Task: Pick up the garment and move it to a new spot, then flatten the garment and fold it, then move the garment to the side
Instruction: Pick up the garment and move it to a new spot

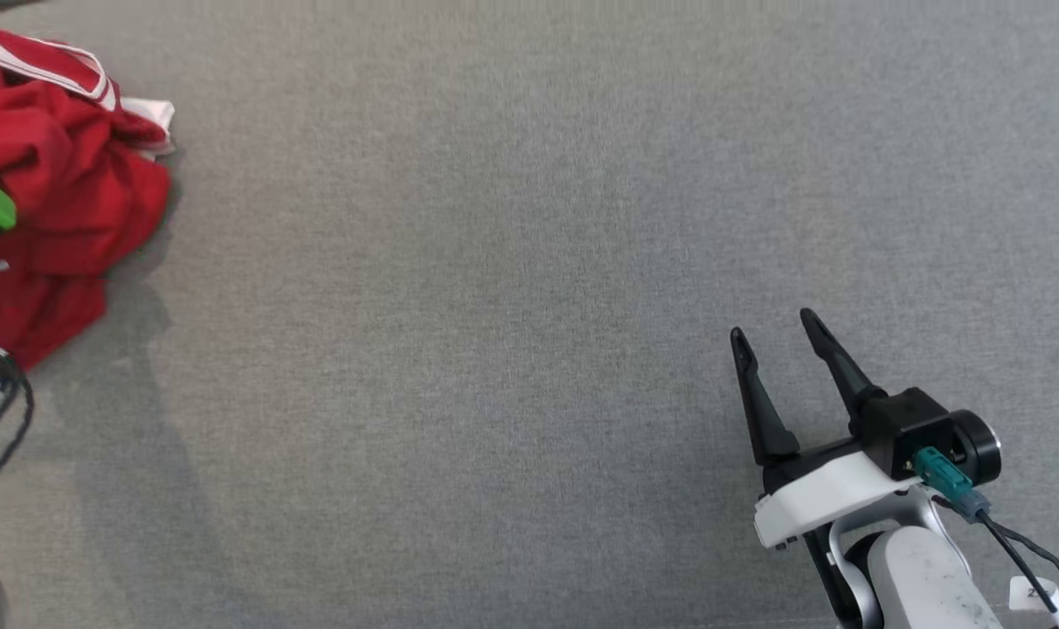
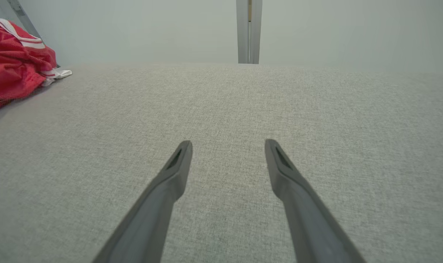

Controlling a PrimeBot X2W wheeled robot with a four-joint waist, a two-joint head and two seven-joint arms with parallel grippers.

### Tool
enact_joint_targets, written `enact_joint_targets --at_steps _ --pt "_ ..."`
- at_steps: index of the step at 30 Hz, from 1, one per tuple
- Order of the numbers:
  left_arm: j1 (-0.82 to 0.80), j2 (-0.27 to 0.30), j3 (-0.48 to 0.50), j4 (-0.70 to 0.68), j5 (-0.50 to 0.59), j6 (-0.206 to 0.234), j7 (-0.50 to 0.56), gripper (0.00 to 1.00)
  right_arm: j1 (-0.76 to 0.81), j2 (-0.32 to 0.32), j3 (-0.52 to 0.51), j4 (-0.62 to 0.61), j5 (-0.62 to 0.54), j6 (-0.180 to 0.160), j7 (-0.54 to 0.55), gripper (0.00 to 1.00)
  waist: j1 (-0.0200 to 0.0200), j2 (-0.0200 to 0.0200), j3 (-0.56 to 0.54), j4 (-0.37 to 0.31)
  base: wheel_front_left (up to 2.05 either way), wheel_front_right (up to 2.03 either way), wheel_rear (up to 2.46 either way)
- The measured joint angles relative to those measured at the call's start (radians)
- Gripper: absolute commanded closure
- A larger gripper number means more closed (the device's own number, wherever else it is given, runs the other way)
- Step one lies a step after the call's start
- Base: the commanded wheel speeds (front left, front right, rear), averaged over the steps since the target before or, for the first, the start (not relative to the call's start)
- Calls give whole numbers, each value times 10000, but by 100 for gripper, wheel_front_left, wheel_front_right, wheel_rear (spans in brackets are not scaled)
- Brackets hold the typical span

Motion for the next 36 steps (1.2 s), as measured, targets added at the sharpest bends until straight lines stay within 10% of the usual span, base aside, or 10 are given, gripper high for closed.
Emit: enact_joint_targets --at_steps 11,27,36 --pt "-1405 67 -999 -1519 537 -533 545 100 65 2 46 1041 855 0 -617 0 0 0 -1875 -84 0 0 0" --pt "-1367 -2759 -2282 -3563 -29 -823 648 100 453 0 -318 1266 849 0 -679 0 -1 1 -3049 -2047 0 0 0" --pt "1154 -3346 -3802 -3187 -380 -869 146 100 421 -6 -274 1133 834 0 -610 0 -1 0 -2976 -3284 0 0 0"
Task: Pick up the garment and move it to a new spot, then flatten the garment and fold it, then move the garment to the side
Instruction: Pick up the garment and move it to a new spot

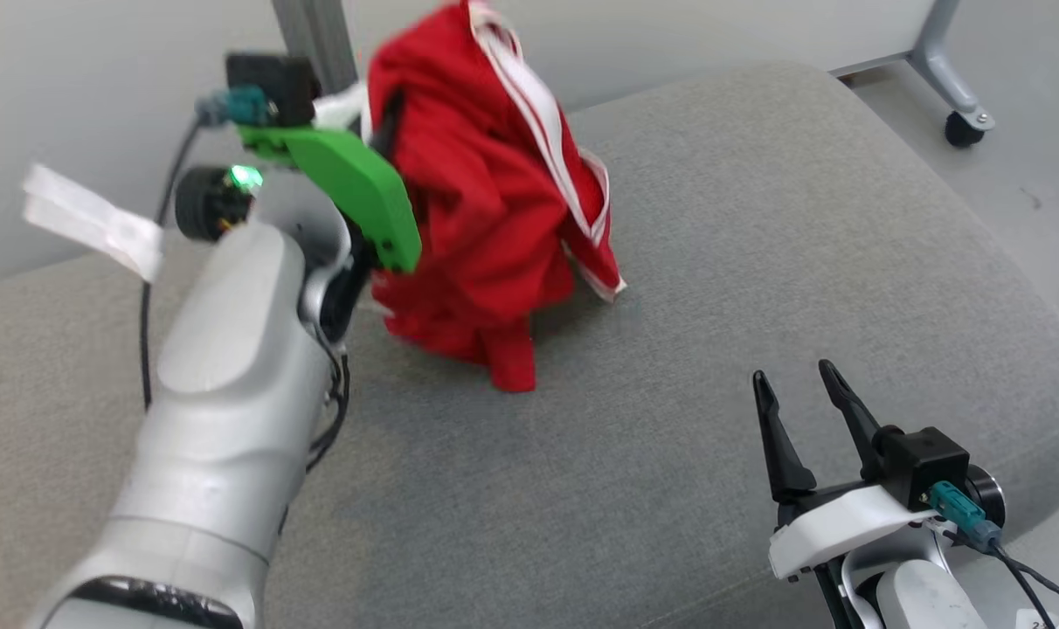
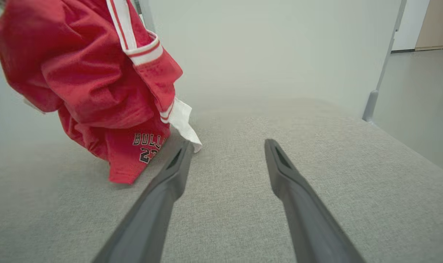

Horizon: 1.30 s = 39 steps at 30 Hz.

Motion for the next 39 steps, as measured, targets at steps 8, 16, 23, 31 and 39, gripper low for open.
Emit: enact_joint_targets --at_steps 8,16,23,31,39 --pt "1929 -19 -1873 554 54 148 -48 54 23 -4 -96 56 4 -2 -4 0 0 0 102 -574 0 0 0" --pt "3123 253 -1864 -38 71 176 -1829 0 233 -4 -550 -15 -96 -2 2 0 0 0 -134 -246 0 0 0" --pt "4867 1028 -1022 -1542 -290 546 -3438 0 469 -2 -972 -320 -316 0 194 0 0 0 -293 484 0 0 0" --pt "7045 1542 305 -4182 40 1122 -3641 0 565 4 -1020 -456 -399 0 328 0 1 0 -420 1436 0 0 0" --pt "9066 1229 1868 -6071 905 1221 -3655 0 688 8 -1223 -353 -389 0 337 0 0 -1 -574 2226 0 0 0"
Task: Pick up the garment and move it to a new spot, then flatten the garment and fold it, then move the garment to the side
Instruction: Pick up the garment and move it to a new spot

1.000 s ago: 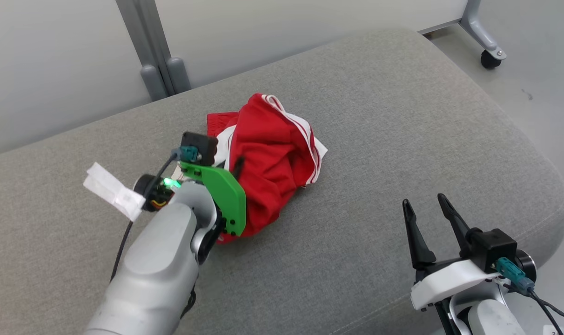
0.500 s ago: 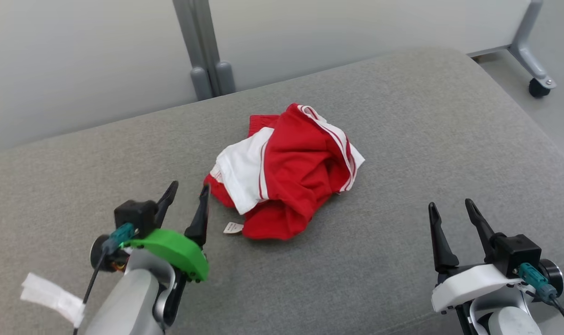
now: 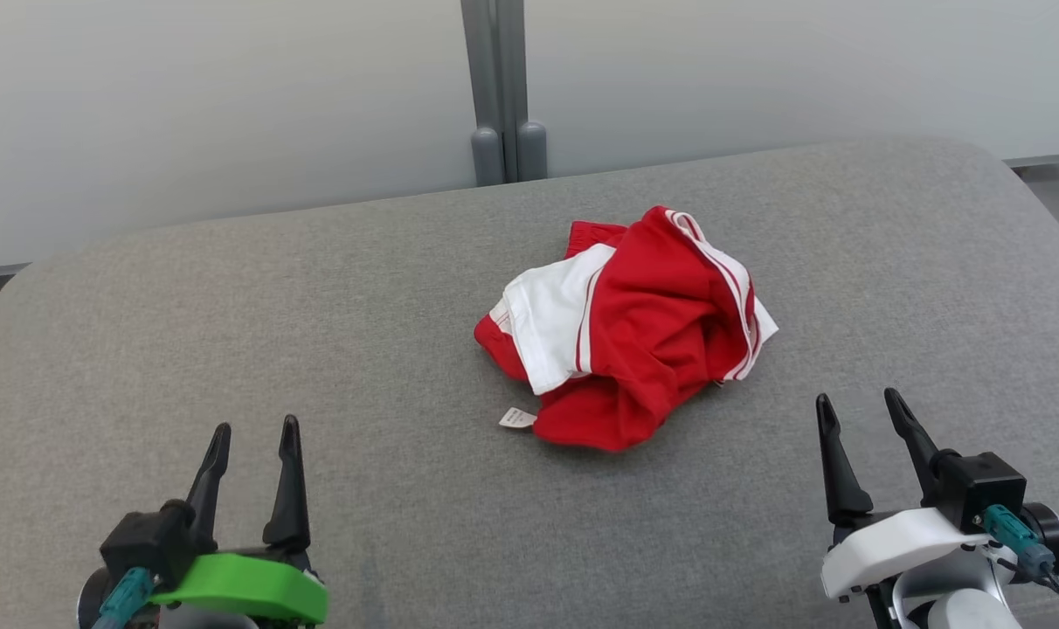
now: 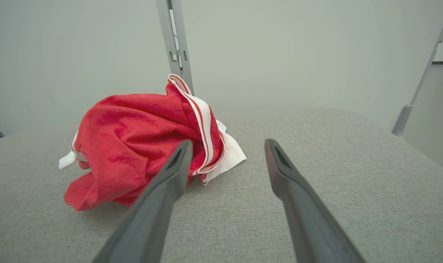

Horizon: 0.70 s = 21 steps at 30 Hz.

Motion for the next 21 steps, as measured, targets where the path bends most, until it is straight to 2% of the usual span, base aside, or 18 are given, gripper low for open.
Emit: enact_joint_targets --at_steps 5,12,21 --pt "656 -188 602 -211 343 -150 -13 0 147 -4 -61 121 -69 0 2 0 0 0 -105 389 0 0 0" --pt "779 -328 819 -94 732 -462 -13 0 278 -4 -113 155 -157 0 12 0 0 0 -197 785 0 0 0" --pt "759 -587 876 102 786 -698 -13 0 295 -2 -35 245 -77 0 4 0 0 0 -241 872 0 0 0"
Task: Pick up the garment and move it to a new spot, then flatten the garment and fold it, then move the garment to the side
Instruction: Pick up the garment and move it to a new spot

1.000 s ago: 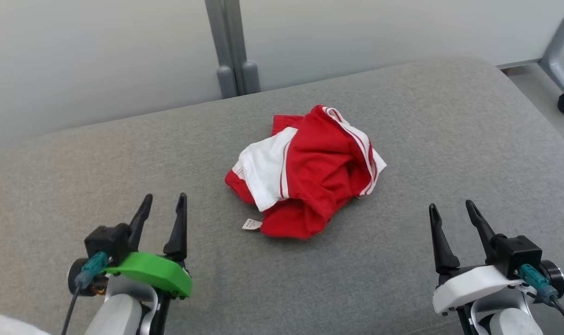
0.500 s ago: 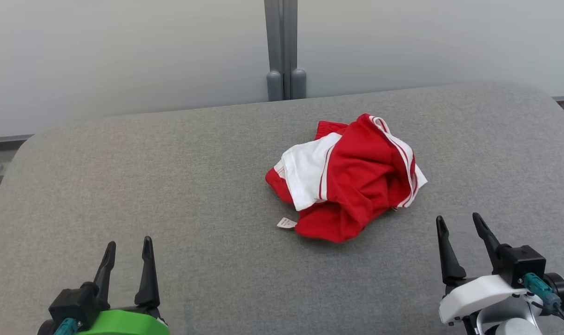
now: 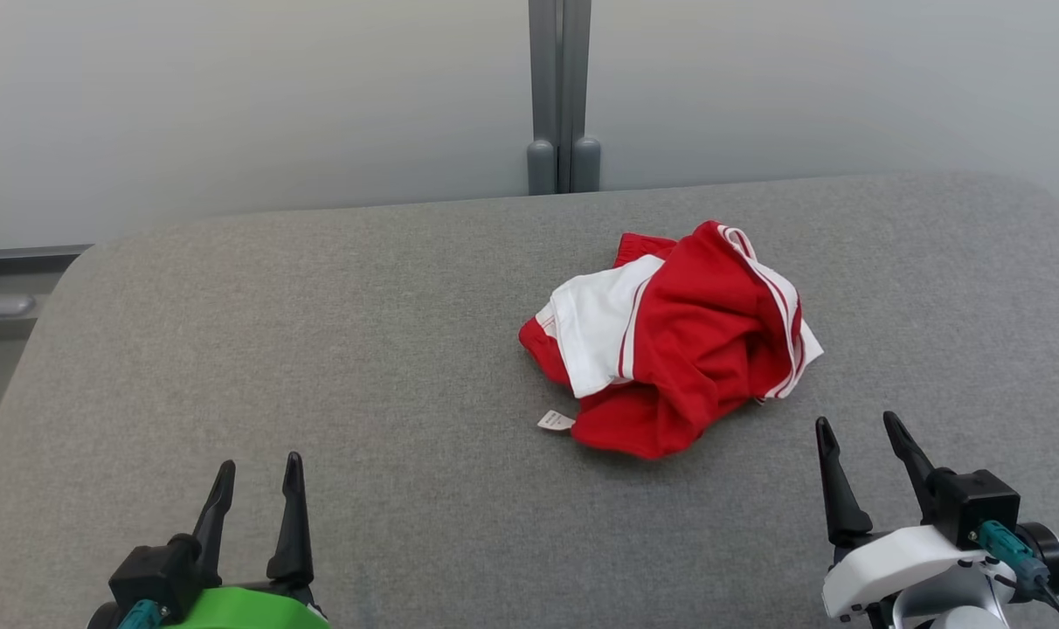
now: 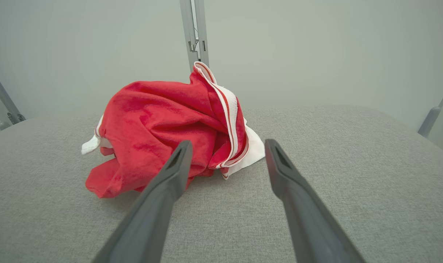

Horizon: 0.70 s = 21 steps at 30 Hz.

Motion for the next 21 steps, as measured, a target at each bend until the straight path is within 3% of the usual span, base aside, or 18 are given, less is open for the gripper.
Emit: enact_joint_targets --at_steps 5,8,17,21 --pt "-177 -12 -54 228 6 -84 73 0 -5 0 61 4 2 0 -4 0 0 0 18 -111 0 0 0" --pt "-644 -10 -236 477 -174 -174 650 0 -12 -2 94 10 13 0 0 0 0 0 40 -245 0 0 0" --pt "-3673 -418 -1630 1072 -1266 -420 4389 0 -75 -2 247 -56 -4 0 98 0 0 0 219 -997 0 0 0" --pt "-4910 -594 -2382 1463 -1513 -290 5875 0 -139 0 385 -88 -4 0 100 0 0 0 310 -1490 0 0 0"
